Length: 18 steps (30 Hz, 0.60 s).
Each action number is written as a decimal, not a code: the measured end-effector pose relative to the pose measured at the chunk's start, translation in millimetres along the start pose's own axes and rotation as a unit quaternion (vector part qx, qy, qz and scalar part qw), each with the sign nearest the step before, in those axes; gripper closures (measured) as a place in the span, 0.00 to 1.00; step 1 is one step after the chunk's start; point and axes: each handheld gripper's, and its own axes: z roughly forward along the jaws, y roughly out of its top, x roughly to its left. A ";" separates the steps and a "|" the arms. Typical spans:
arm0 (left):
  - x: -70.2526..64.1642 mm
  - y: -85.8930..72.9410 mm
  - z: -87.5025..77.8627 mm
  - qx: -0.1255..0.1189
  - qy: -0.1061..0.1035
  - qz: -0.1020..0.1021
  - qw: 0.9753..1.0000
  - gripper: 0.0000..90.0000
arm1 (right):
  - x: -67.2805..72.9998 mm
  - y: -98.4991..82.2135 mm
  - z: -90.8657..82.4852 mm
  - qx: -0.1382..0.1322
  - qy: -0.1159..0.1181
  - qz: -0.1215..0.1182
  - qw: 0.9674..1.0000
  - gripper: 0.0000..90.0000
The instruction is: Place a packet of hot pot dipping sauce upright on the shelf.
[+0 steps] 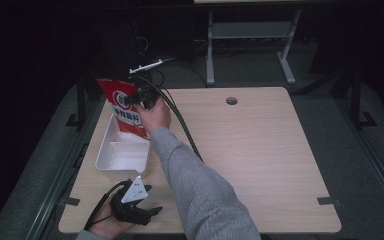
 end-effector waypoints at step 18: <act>-0.4 -0.2 -0.3 -0.002 0.001 0.001 1.000 0.29 | -4.1 -14.9 16.9 0.002 -0.012 -0.004 1.000 0.98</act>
